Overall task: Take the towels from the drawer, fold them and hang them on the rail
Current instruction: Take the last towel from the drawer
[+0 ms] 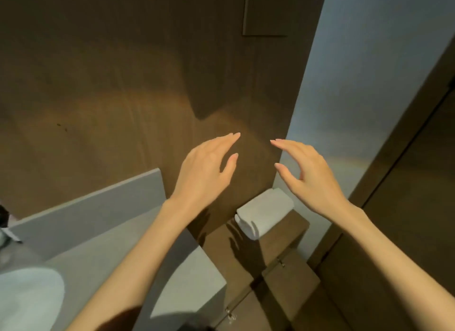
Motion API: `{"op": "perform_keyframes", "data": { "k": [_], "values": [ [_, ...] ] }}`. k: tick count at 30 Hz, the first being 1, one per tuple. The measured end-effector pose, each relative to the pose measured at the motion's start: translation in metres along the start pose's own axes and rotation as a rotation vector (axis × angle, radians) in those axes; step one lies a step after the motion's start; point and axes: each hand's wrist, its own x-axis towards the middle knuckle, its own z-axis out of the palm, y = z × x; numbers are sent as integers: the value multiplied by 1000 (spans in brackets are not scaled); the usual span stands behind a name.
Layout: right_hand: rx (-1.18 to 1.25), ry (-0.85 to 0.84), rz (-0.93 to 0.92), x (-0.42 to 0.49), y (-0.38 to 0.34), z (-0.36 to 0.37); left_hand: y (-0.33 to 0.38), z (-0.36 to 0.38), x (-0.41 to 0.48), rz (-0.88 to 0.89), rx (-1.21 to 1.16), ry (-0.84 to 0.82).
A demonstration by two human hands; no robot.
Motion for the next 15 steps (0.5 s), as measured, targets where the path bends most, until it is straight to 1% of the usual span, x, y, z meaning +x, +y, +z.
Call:
{"op": "perform_keyframes", "data": {
  "k": [7,12,15],
  "values": [
    [47,-168,131,-65,56,32,14,67,-53,-45,14,-147],
    [105,-251,167,-95,98,41,36,112,-79,-144,29,-223],
    [130,-298,149,-109,127,40,55,138,-88,-208,45,-237]
  ]
}}
